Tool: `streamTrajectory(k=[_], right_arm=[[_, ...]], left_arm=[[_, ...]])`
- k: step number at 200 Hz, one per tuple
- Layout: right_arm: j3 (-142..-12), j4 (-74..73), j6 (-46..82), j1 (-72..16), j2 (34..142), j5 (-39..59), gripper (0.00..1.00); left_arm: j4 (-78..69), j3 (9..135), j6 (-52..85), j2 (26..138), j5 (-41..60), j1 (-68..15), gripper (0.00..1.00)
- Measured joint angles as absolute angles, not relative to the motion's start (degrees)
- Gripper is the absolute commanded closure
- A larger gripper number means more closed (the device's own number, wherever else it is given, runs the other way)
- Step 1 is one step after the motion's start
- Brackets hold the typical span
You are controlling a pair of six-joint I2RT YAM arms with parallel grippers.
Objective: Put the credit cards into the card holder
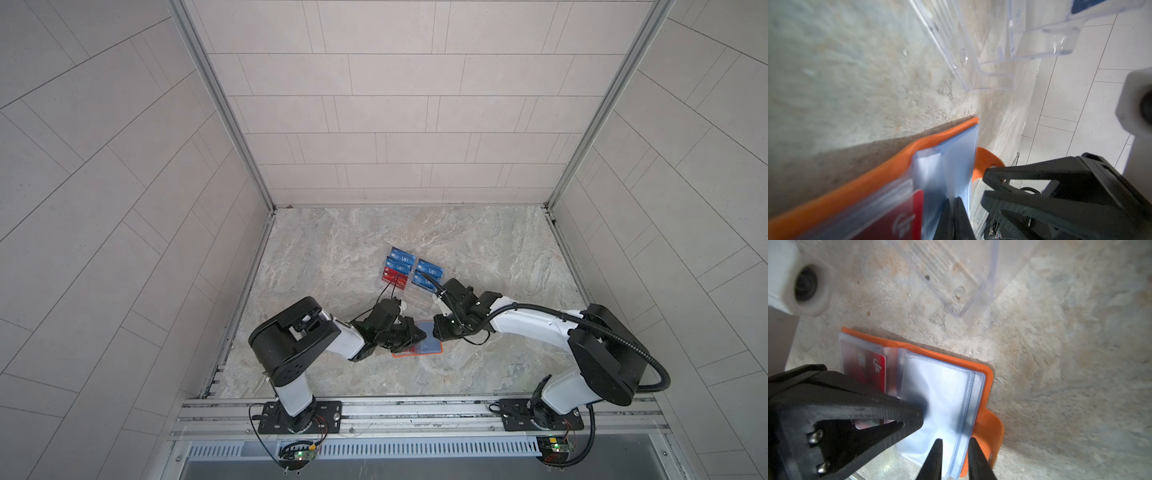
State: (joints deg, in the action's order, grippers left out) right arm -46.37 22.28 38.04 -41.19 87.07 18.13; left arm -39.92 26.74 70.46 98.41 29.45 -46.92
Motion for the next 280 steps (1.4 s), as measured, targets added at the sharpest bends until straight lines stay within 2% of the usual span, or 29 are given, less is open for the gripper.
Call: streamTrajectory(k=[152, 253, 280], right_arm=[[-42.5, 18.9, 39.1, -38.4, 86.2, 20.1, 0.74], [-42.2, 17.0, 39.1, -40.6, 85.2, 21.9, 0.74], [-42.2, 16.4, 39.3, -41.3, 84.9, 22.6, 0.74]], left_arm=[[-41.6, 24.1, 67.9, 95.7, 32.1, -46.5, 0.91], [-41.8, 23.7, 67.1, 95.1, 33.3, -46.5, 0.87], [-41.8, 23.7, 67.0, 95.1, 33.3, -46.5, 0.83]])
